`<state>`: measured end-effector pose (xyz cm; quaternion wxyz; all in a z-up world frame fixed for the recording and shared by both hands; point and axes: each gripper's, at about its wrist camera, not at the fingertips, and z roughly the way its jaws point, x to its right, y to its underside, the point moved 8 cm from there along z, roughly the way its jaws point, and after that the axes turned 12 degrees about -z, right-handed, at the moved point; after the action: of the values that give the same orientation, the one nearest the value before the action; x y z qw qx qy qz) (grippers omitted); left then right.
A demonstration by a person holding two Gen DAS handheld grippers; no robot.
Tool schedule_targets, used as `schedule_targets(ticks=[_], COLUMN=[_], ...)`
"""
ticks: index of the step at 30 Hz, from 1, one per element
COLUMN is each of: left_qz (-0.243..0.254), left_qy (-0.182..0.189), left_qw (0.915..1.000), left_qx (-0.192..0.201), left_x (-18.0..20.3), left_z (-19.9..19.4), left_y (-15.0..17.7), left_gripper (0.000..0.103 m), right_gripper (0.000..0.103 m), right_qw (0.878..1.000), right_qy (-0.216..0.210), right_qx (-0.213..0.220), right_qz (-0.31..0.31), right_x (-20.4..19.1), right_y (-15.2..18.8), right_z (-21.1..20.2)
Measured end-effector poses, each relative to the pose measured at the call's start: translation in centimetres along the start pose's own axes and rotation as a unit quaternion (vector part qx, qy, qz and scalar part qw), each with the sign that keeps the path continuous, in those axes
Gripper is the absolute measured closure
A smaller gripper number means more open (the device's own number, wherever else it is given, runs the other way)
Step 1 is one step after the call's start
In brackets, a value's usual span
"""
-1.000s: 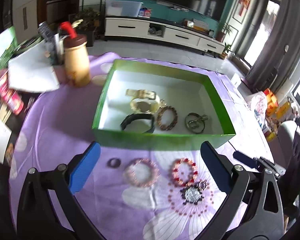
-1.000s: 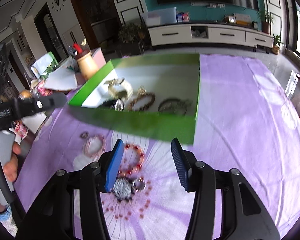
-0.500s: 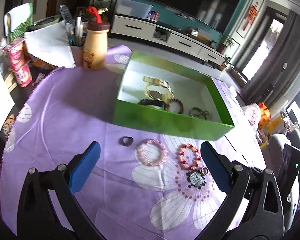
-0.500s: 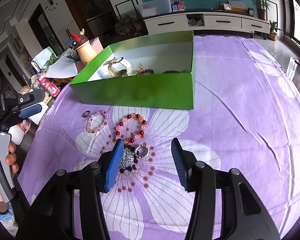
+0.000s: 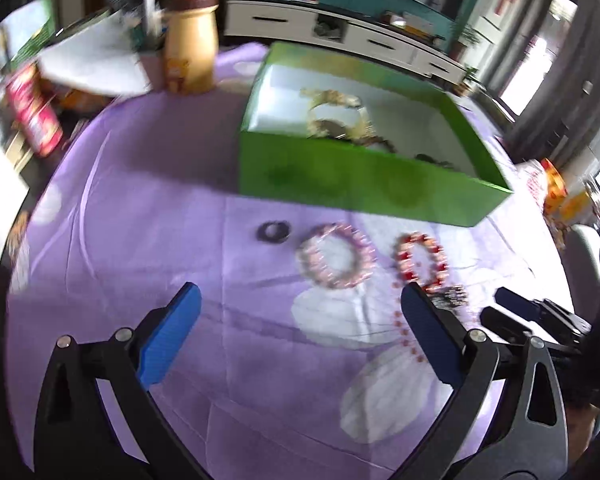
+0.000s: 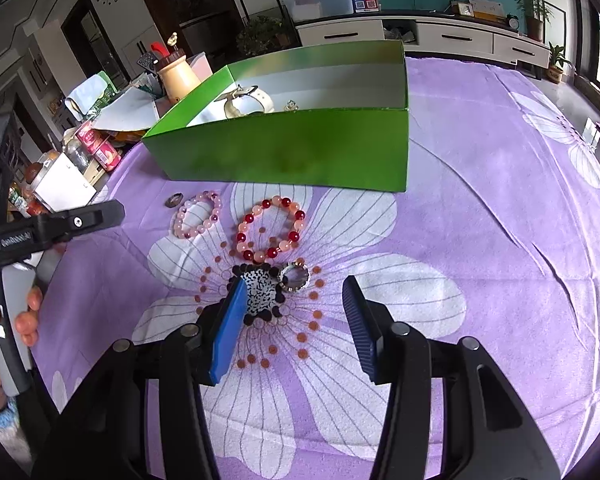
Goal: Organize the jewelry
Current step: 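Move both open tools back over the jewelry left on the cloth, then grasp the pink bead bracelet with the left tool while the right grasps the silver ring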
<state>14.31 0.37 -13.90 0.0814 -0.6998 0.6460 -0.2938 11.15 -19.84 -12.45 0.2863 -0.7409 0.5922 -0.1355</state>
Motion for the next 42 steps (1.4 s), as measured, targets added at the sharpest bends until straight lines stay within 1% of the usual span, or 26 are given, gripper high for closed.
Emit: schedule_targets(ticks=[2, 4, 7, 8, 9, 11, 13, 15, 16, 18, 20, 23, 24, 25, 26, 29, 31, 33, 35, 36, 39, 42], left_qz=[-0.007, -0.001, 0.01, 0.011, 0.013, 0.022, 0.03, 0.041, 0.048, 0.058, 0.071, 0.082, 0.087, 0.093, 0.095, 0.107, 0.113, 0.108, 0.106, 0.104, 0.093, 0.079], left_qy=[-0.008, -0.011, -0.016, -0.015, -0.016, -0.02, -0.022, -0.027, -0.031, -0.035, -0.044, -0.054, -0.056, -0.058, -0.057, -0.05, -0.046, -0.039, -0.035, -0.03, -0.025, -0.012], left_qw=[0.9999, 0.9999, 0.9998, 0.9998, 0.9998, 0.9995, 0.9993, 0.9988, 0.9984, 0.9977, 0.9964, 0.9951, 0.9946, 0.994, 0.9938, 0.993, 0.9926, 0.9933, 0.9938, 0.9942, 0.9953, 0.9967], left_qx=[0.004, 0.008, 0.007, 0.005, 0.004, 0.005, 0.003, 0.0, -0.002, -0.005, -0.008, -0.014, -0.008, -0.005, -0.005, -0.002, 0.0, 0.0, 0.001, 0.0, -0.004, 0.006], left_x=[-0.6, -0.7, -0.4, -0.2, 0.0, 0.6, 1.3, 1.9, 2.2, 2.7, 3.1, 3.1, 3.1, 3.2, 3.3, 3.7, 3.9, 4.0, 3.9, 3.8, 3.6, 3.7], left_z=[0.4, 0.5, 0.8, 1.0, 1.3, 2.0, 2.6, 3.4, 3.9, 4.5, 5.1, 5.9, 6.0, 6.0, 6.0, 6.3, 6.3, 6.4, 6.3, 6.3, 6.2, 5.3], left_y=[0.5, 0.7, 0.4, 0.3, 0.1, -0.3, -0.6, -0.8, -0.8, -0.8, -0.7, -0.4, -0.4, -0.4, -0.4, -0.5, -0.5, -0.6, -0.6, -0.6, -0.6, -0.5], left_gripper=[0.002, 0.003, 0.014, 0.02, 0.022, 0.023, 0.031, 0.04, 0.043, 0.054, 0.06, 0.067, 0.068, 0.068, 0.07, 0.077, 0.082, 0.087, 0.093, 0.094, 0.095, 0.096], right_gripper=[0.053, 0.053, 0.053, 0.053, 0.053, 0.053, 0.053, 0.053, 0.053, 0.053, 0.053, 0.058, 0.061, 0.063, 0.063, 0.069, 0.076, 0.081, 0.082, 0.082, 0.082, 0.082], right_qw=[1.0, 1.0, 1.0, 1.0, 1.0, 1.0, 1.0, 0.999, 0.999, 0.999, 0.998, 0.996, 0.995, 0.994, 0.994, 0.993, 0.993, 0.993, 0.993, 0.994, 0.995, 0.996], right_qy=[0.001, 0.006, 0.015, 0.014, 0.013, 0.012, 0.015, 0.019, 0.02, 0.027, 0.036, 0.05, 0.058, 0.063, 0.064, 0.069, 0.067, 0.066, 0.065, 0.063, 0.057, 0.054], right_qx=[-0.003, -0.006, -0.008, -0.007, -0.006, -0.004, -0.008, -0.012, -0.013, -0.018, -0.018, -0.018, -0.019, -0.019, -0.018, -0.016, -0.014, -0.011, -0.008, -0.007, -0.003, 0.004], right_qz=[-0.003, -0.01, -0.017, -0.015, -0.013, -0.011, -0.015, -0.023, -0.026, -0.034, -0.048, -0.07, -0.079, -0.086, -0.089, -0.098, -0.099, -0.098, -0.096, -0.093, -0.078, -0.069], right_x=[-0.1, -0.2, -0.3, -0.2, -0.2, -0.2, -0.2, -0.3, -0.3, -0.3, -0.5, -0.8, -0.9, -1.0, -1.1, -1.2, -1.2, -1.3, -1.2, -1.1, -0.9, -0.7], right_y=[0.1, 0.3, 0.4, 0.3, 0.3, 0.1, 0.1, 0.1, 0.1, 0.1, 0.0, -0.3, -0.3, -0.4, -0.4, -0.5, -0.7, -0.7, -0.7, -0.7, -0.7, -0.7], right_z=[0.2, 0.5, 0.9, 1.0, 1.1, 1.3, 1.6, 1.9, 2.1, 2.5, 2.7, 3.1, 3.2, 3.3, 3.4, 3.5, 3.6, 3.7, 3.7, 3.6, 3.5, 3.0])
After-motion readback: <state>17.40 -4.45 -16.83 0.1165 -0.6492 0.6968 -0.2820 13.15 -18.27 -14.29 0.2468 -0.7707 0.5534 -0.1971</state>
